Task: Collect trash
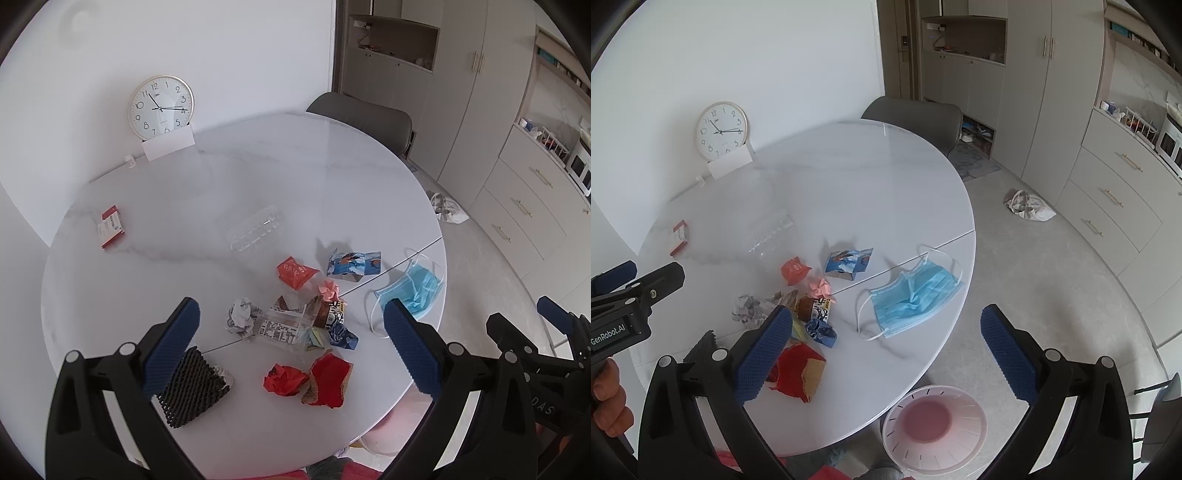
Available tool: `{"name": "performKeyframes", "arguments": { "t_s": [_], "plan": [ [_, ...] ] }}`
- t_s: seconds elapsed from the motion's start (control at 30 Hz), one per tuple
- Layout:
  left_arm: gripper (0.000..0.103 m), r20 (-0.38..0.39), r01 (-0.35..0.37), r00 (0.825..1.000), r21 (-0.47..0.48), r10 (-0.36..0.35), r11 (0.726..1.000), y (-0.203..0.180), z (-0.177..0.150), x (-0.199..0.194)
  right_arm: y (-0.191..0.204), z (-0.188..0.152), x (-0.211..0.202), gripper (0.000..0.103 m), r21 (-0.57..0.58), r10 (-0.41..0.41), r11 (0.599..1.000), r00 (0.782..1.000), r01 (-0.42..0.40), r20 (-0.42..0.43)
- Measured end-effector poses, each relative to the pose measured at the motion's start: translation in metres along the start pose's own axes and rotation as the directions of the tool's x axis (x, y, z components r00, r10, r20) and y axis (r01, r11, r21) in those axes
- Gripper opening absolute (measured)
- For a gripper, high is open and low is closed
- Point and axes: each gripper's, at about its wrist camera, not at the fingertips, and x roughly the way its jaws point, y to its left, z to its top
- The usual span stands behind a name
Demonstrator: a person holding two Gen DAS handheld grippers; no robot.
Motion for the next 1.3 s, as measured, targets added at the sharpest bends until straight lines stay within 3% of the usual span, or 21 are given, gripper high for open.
{"name": "performKeyframes", "arguments": {
  "t_s": [1.3],
  "plan": [
    [0.095,-0.012,0.012,1.000,0.012,-0.012,1.000,0.0016,0.0076,0.0079,0.0019,0.0000,0.0056,0.101,0.007,-0.011,1.000,1.000,0.011,-0.012]
  ]
}}
